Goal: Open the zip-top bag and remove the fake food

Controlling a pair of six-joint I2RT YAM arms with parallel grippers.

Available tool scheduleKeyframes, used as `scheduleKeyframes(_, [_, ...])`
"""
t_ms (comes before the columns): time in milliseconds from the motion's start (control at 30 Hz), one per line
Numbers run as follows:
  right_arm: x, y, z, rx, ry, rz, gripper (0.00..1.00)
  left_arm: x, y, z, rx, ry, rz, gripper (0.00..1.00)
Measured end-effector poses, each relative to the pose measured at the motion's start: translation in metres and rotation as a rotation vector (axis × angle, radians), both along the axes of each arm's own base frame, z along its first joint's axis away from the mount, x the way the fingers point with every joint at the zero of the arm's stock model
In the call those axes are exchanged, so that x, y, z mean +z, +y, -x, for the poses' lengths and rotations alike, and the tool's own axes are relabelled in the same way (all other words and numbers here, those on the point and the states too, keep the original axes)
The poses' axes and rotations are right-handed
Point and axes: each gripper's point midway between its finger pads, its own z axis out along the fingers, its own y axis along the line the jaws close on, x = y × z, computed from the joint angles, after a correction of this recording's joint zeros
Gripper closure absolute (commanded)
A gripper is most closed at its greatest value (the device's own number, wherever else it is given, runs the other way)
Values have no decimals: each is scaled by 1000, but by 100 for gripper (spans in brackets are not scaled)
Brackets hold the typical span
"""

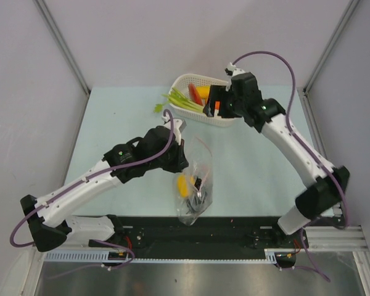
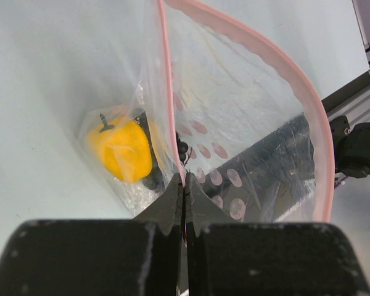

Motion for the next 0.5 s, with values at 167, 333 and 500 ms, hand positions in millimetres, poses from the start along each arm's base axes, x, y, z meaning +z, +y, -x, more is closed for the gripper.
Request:
scheduleKeyframes(167, [63, 15, 98, 128, -80, -95, 61, 4, -7, -4, -16, -15, 9, 100])
scheduleKeyframes(333, [75, 42, 164, 235, -48, -148, 87, 3, -14, -6, -27, -12, 20, 100])
scheduleKeyframes(500, [19, 66, 192, 259, 100, -58, 89, 7, -21, -11, -28, -19, 30, 100])
